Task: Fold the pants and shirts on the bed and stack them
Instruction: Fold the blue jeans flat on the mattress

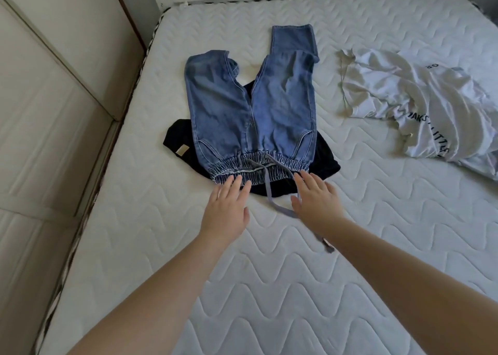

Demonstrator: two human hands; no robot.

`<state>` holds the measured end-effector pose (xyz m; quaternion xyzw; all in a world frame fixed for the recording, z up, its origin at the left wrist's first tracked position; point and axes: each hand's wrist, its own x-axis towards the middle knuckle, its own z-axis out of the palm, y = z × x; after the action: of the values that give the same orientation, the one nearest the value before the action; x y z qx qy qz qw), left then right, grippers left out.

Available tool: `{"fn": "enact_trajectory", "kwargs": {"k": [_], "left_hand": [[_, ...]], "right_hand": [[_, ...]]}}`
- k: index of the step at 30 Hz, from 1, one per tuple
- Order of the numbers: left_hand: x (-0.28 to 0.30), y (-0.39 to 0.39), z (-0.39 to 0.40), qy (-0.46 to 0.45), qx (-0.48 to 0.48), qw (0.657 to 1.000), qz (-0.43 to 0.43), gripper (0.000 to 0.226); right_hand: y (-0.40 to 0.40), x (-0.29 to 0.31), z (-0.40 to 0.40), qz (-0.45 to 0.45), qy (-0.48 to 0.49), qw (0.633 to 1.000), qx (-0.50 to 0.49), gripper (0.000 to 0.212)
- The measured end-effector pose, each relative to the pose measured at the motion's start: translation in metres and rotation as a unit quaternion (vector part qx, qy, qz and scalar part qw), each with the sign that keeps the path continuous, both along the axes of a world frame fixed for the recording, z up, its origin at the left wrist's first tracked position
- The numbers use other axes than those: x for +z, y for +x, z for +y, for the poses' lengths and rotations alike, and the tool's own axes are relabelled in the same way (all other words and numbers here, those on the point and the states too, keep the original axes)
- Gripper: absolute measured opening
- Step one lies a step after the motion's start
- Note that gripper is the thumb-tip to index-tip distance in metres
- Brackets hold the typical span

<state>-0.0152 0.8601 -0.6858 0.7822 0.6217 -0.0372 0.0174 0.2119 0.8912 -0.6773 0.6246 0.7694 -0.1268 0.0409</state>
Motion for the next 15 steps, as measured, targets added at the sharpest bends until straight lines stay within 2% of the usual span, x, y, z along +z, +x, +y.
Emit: {"fn": "enact_trajectory", "kwargs": {"k": [5,11,13,15], "left_hand": [[-0.055,-0.019,0.044,0.004,0.018,0.999,0.026,0.058],[-0.103,-0.033,0.090,-0.017,0.065,0.996,0.054,0.054],[-0.115,-0.039,0.102,-0.034,0.103,0.993,0.042,0.056],[-0.123,-0.042,0.110,-0.069,0.177,0.982,-0.019,0.058]], "right_hand": [[0.011,-0.053,0.039,0.021,0.017,0.999,-0.019,0.050],[0.021,-0.096,0.077,-0.044,0.015,0.999,0.028,0.054],[0.018,-0.106,0.088,-0.064,0.016,0.997,0.033,0.058],[0.013,-0.113,0.096,-0.069,0.006,0.997,0.025,0.059]]}}
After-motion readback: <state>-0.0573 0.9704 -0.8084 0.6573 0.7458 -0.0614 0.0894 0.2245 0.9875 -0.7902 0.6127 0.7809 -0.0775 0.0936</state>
